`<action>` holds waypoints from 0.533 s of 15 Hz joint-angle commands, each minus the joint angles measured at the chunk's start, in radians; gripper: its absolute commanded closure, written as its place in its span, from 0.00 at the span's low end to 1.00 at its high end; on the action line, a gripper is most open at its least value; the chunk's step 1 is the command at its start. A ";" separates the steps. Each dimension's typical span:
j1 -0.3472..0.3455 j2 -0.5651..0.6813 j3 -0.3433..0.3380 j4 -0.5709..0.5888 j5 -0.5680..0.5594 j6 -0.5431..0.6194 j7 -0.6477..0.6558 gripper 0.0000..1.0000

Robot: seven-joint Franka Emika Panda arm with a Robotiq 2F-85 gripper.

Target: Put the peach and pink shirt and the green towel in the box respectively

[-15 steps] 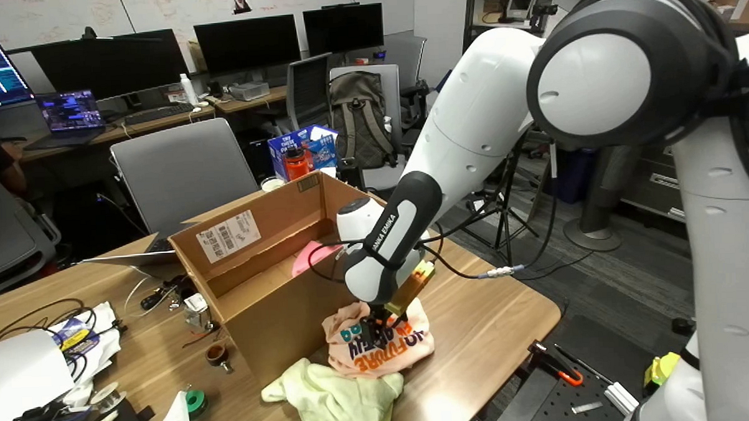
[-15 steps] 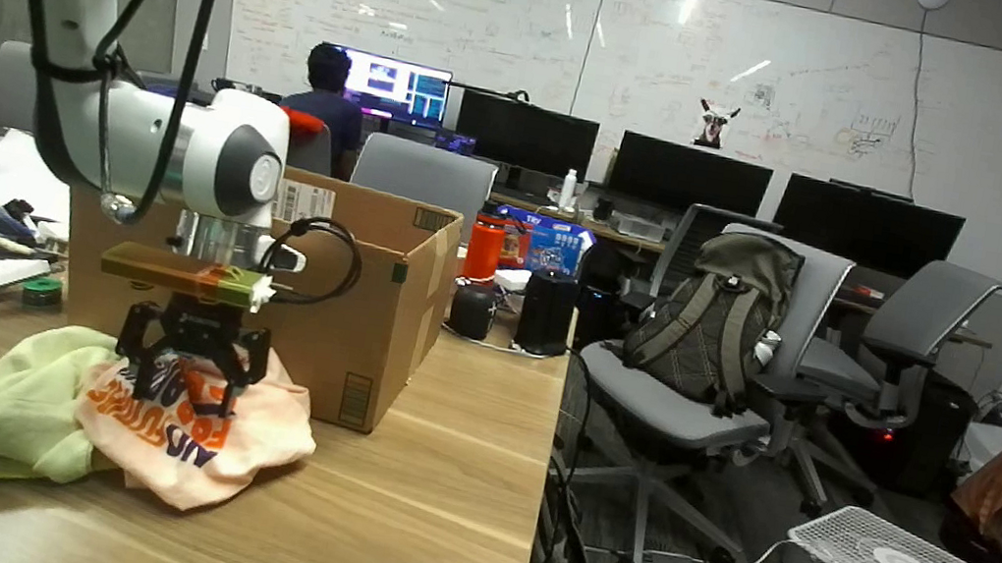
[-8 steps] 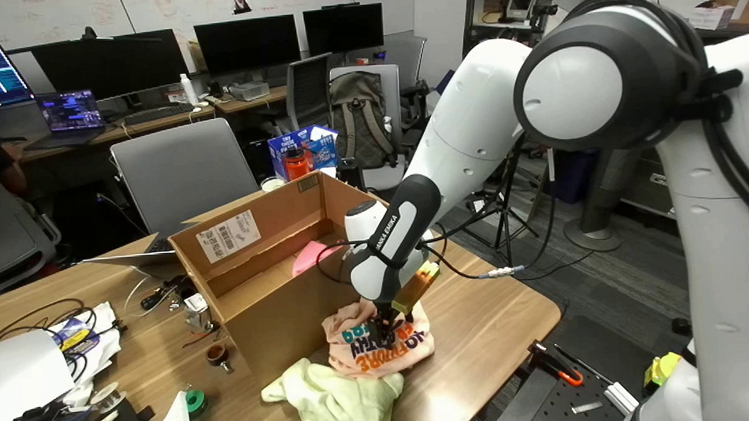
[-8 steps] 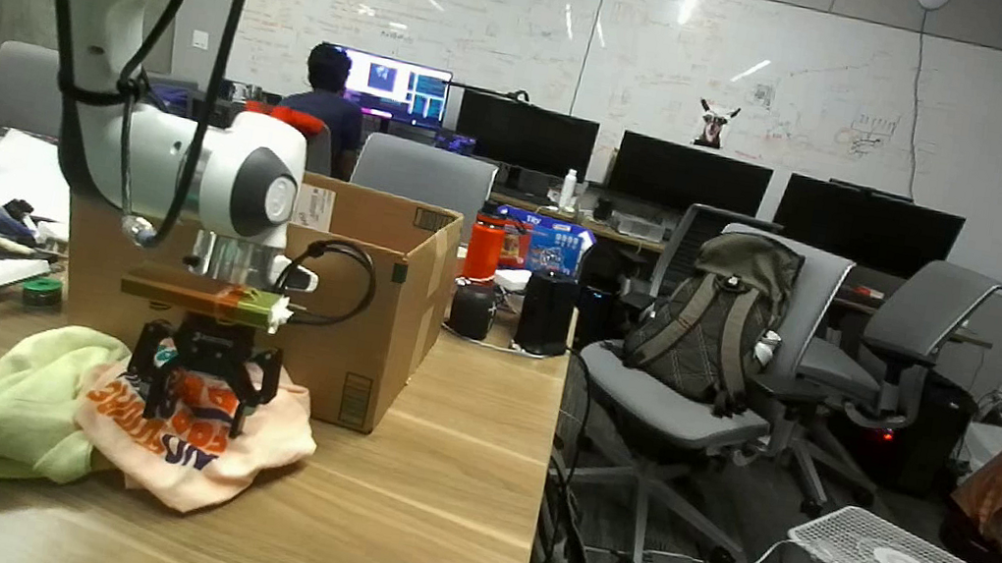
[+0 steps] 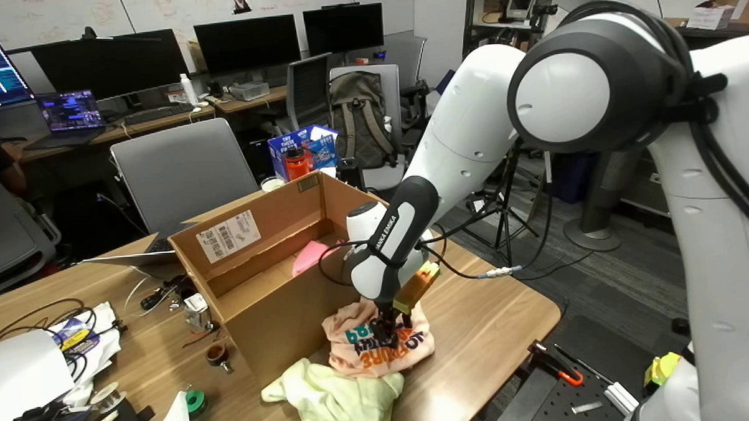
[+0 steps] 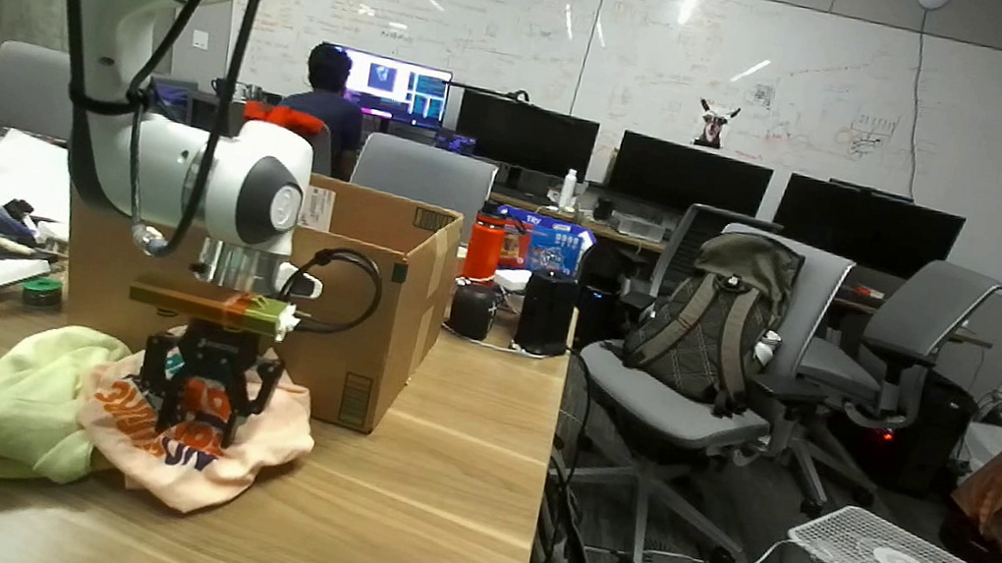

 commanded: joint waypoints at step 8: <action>0.008 -0.077 -0.002 -0.022 0.015 0.017 -0.011 1.00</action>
